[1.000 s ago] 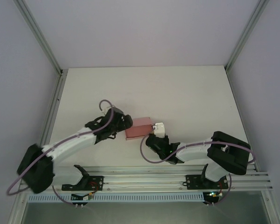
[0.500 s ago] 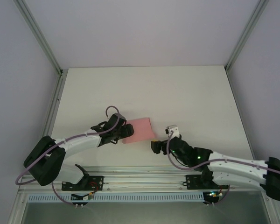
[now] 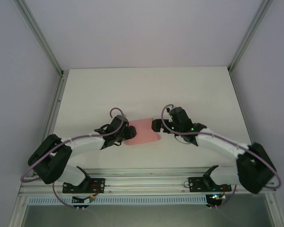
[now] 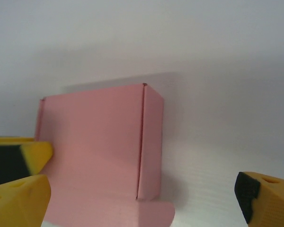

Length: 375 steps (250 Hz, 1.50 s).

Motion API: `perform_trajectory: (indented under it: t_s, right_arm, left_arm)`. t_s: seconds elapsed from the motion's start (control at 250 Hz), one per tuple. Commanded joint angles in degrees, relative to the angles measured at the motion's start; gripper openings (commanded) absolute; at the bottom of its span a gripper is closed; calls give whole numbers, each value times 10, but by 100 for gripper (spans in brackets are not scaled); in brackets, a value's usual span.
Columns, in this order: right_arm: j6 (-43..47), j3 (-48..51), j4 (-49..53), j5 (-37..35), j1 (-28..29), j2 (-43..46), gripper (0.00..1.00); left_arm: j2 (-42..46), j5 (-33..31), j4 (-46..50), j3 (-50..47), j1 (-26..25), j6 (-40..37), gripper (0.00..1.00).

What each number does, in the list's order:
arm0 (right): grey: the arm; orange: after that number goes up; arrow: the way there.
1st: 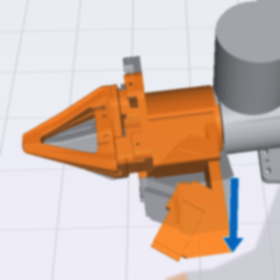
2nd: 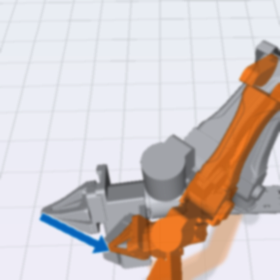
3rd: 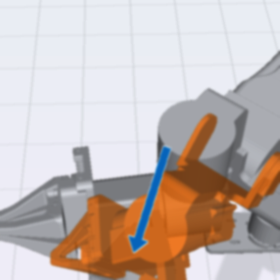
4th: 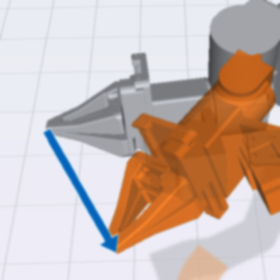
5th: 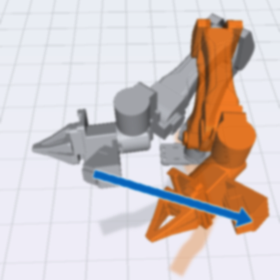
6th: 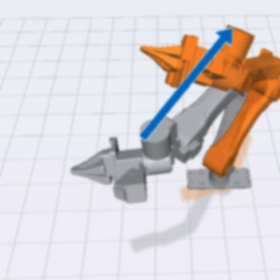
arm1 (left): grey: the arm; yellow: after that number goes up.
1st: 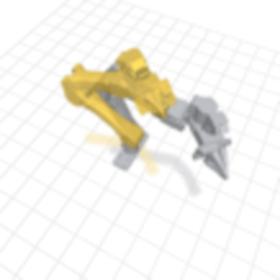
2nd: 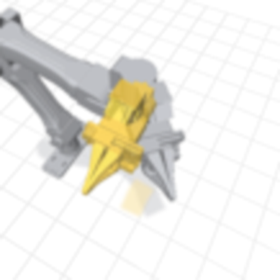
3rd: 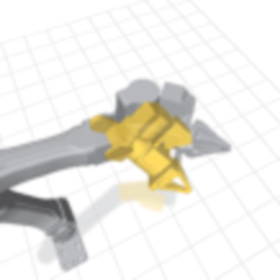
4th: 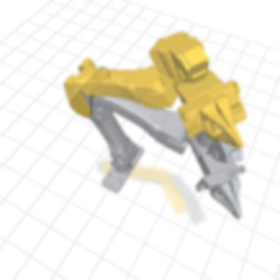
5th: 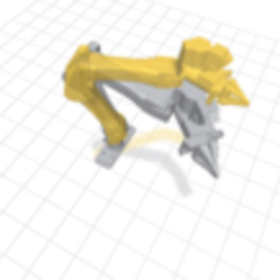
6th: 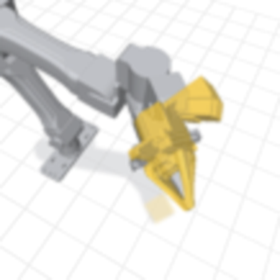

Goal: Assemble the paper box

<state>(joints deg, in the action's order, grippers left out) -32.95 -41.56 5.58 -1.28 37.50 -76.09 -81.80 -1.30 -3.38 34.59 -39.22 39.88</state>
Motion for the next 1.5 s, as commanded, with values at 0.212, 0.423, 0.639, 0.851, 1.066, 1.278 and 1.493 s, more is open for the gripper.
perform_trajectory:
  t_s: [0.212, 0.423, 0.639, 0.851, 1.066, 1.278, 1.493]
  right_arm:
    - [-4, -79, 17, 199, -55, -139, 100]
    - [-34, -64, -18, 315, -72, -174, 100]
    - [-95, -39, -116, 393, -71, -203, 100]
    - [-118, -48, -135, 414, -60, -247, 100]
    - [-147, -38, -183, 427, -51, -254, 100]
    - [-150, -31, -203, 438, -46, -228, 94]
    - [-152, -28, -207, 443, -45, -204, 41]
  left_arm:
    - [26, 62, -128, -127, 19, -32, 24]
    - [78, 133, -224, -199, 76, -2, 26]
    - [73, 185, -264, -216, 113, 29, 22]
    - [35, 236, -335, -231, 135, 54, 16]
    - [23, 235, -387, -258, 147, 74, 10]
    - [76, 232, -303, -237, 145, 49, 10]
    - [149, 218, -221, -217, 147, 14, 18]
